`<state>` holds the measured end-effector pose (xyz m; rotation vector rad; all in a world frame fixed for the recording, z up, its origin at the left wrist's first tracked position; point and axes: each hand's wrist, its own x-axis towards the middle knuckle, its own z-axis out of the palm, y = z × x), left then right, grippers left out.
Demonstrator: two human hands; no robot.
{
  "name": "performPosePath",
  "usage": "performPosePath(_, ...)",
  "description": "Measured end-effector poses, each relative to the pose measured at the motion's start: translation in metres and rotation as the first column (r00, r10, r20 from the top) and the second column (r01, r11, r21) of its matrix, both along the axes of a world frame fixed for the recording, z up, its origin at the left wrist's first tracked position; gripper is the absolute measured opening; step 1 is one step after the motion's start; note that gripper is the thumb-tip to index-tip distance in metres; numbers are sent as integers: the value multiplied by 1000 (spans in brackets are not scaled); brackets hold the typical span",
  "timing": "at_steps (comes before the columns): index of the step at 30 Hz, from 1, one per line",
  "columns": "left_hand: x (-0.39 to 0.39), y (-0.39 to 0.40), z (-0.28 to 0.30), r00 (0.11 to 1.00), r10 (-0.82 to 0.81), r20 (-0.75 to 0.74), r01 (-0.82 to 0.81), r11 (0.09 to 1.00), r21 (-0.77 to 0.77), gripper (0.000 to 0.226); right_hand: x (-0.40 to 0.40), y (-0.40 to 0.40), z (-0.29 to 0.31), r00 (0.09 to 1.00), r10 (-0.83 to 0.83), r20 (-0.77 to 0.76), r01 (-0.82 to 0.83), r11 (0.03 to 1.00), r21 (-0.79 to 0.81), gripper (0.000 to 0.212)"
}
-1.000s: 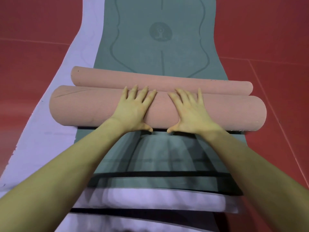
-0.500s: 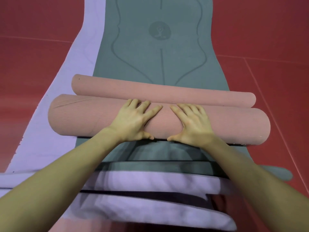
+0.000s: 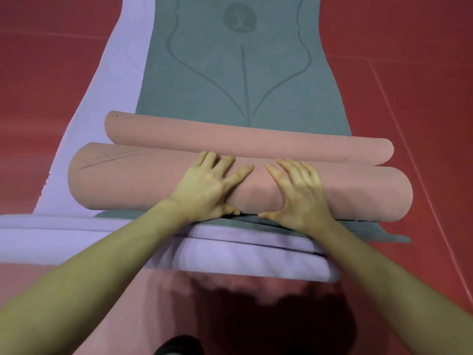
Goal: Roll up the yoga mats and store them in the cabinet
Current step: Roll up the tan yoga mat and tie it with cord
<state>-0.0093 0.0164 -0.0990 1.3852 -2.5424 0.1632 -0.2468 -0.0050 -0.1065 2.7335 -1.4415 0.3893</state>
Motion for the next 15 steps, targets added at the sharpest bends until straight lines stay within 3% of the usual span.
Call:
performPosePath(3, 2, 0, -4, 999, 49, 12, -50, 995, 89, 99, 3, 1, 0, 1000, 12, 8, -12, 999, 38, 98)
performPosePath(7, 2, -11, 4, 994, 106, -9, -101, 968, 229, 82, 5, -9, 7, 996, 22, 82, -27, 997, 67, 67)
performPosePath(11, -13, -25, 15, 948, 301, 106, -317, 853, 415, 86, 9, -19, 2, 997, -12, 77, 8, 999, 49, 54)
performPosePath(15, -18, -54, 18, 919, 366, 148, -382, 731, 566, 64, 16, -23, 0, 999, -31, 27, 30, 999, 12, 52)
